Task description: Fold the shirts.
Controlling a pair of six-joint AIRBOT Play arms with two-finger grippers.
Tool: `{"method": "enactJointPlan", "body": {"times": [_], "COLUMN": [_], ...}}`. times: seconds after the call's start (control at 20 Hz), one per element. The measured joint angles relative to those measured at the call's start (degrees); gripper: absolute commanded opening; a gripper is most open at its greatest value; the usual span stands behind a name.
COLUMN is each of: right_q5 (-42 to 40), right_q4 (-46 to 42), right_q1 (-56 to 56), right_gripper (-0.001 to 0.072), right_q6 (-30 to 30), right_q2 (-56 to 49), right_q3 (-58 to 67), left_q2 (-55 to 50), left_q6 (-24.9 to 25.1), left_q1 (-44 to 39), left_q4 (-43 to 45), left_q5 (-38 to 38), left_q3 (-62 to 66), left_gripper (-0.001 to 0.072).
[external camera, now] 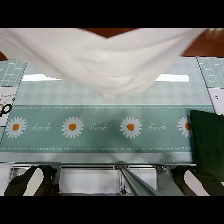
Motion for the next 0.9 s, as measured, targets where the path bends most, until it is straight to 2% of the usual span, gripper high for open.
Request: {"method": "enactJointPlan", "body": {"times": [0.25,0.4,0.55,0.7,0.9], "right_q5": [0.37,4.17,7.89,8.04,7.5], "right_q4": [-7.8,-16.96,-25.53,-23.41,-11.58], "right_q1": [-4.59,-5.29,-5.53,-5.64,-5.64], "right_gripper": [0.0021,0.0021,0.0021,0.0021,0.0021], "right_q6": [2.4,5.05,8.72,8.13,2.73], "right_q2": [11.3,15.15,16.48,14.67,5.07], "right_q3": [5.27,5.79,1.51,-6.99,-15.17], "left_q2": [8.98,12.7,14.38,14.78,11.54], "left_q6": [-0.24,-1.14,-5.14,-6.47,-4.61], "left_q1": [5.9,2.93,-0.7,-2.21,-2.89], "left_q4": [6.25,15.39,25.33,26.84,23.54], "left_q5": [-0.7,-4.07,-8.55,-10.4,-6.51], "left_q3": [9.42,10.47,6.88,-2.23,-12.7], "left_gripper": [0.0017,0.0017,0.0017,0.0018,0.0017]}}
